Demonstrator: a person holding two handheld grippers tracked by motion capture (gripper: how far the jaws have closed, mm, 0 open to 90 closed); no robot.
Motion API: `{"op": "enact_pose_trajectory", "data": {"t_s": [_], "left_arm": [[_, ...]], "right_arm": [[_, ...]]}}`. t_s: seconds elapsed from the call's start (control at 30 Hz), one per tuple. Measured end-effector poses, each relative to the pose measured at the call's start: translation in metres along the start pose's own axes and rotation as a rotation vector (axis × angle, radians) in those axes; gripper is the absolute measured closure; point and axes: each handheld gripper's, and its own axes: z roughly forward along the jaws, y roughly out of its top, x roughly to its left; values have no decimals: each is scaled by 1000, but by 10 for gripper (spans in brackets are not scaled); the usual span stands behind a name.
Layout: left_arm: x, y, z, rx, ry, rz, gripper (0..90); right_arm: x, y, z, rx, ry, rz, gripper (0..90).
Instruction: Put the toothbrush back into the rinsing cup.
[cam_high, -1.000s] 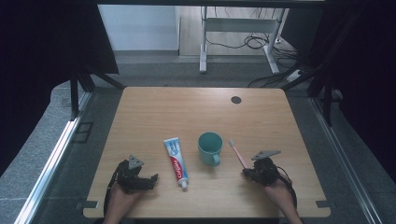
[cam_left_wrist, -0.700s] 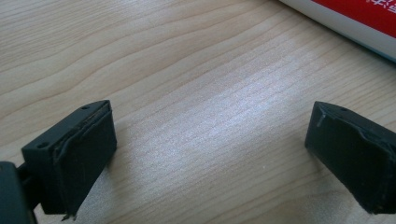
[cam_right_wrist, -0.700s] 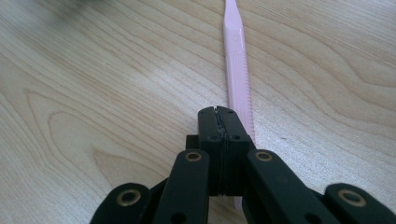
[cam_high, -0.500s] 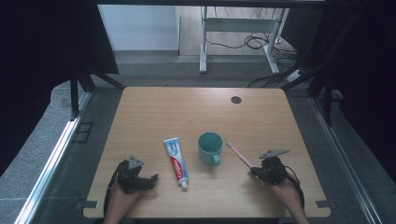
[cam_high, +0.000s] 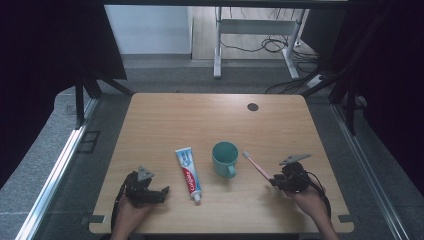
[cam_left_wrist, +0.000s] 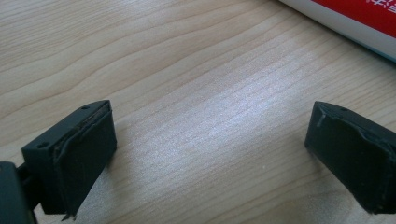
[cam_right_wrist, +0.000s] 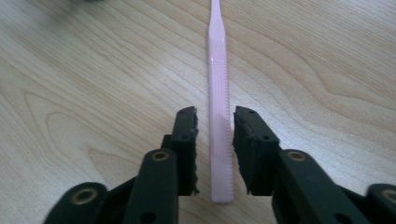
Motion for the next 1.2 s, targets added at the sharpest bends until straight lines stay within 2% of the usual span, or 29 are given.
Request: {"op": "enact_pose_trajectory", "data": {"t_s": [0.13, 0.23, 0.4, 0.57, 0.6, 0.63, 0.67, 0.7, 1.03, 1.2], "left_arm": [[0, 0, 0, 0, 0, 0, 18], [0, 0, 0, 0, 0, 0, 18], [0, 0, 0, 2, 0, 0, 18], [0, 0, 0, 2, 0, 0, 18], [0, 0, 0, 2, 0, 0, 18], [0, 0, 0, 2, 0, 0, 18], [0, 0, 0, 2, 0, 0, 18], [0, 0, 0, 2, 0, 0, 18], [0, 0, 0, 2, 0, 0, 18], [0, 0, 0, 2, -1, 0, 18]], "right_arm": [[-2, 4, 1, 14, 2, 6, 639], [-4, 12, 2, 46, 1, -4, 577], [-6, 22, 3, 81, -4, -14, 532], [-6, 35, 7, 149, -19, -44, 485], [-6, 35, 7, 149, -19, -44, 485], [-6, 38, 9, 173, -28, -51, 471], [-6, 38, 9, 173, -28, -51, 471], [-5, 42, 11, 200, -33, -58, 461], [-1, 57, 19, 288, -42, -77, 451], [2, 68, 24, 342, -58, -110, 509]]}}
